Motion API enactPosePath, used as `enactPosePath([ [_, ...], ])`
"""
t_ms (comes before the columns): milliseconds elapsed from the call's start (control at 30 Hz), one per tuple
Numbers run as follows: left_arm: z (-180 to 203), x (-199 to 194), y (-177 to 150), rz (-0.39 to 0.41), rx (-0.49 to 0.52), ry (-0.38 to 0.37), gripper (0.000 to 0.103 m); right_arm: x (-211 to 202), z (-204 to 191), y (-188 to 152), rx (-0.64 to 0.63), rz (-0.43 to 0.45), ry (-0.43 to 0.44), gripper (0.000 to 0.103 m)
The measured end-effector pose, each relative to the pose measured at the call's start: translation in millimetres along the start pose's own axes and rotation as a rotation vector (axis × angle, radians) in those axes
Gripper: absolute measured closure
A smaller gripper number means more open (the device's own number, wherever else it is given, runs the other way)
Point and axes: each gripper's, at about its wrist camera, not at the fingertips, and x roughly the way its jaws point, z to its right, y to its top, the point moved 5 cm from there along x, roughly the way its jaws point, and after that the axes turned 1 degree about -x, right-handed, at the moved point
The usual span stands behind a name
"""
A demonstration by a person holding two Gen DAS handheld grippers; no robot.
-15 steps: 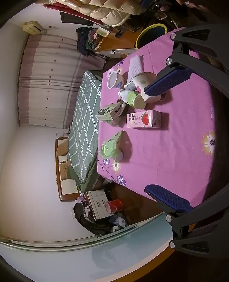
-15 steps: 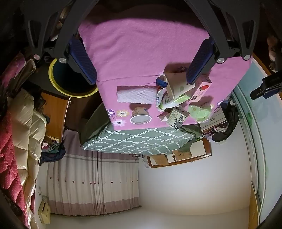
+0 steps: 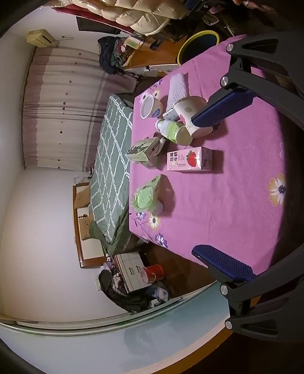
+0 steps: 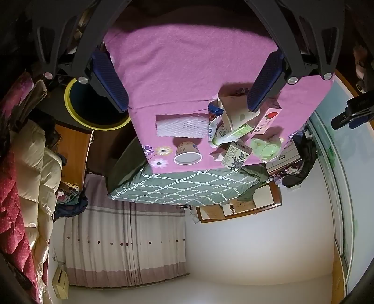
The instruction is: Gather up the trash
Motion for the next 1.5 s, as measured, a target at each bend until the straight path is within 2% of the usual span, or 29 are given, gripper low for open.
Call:
enactPosePath([
  [1500,7.9,1.9,-2.6,-0.024,0.014,-0.025,0.004,4.0,1.9,-1.6,0.013,-0.015,-0.001,0.006],
])
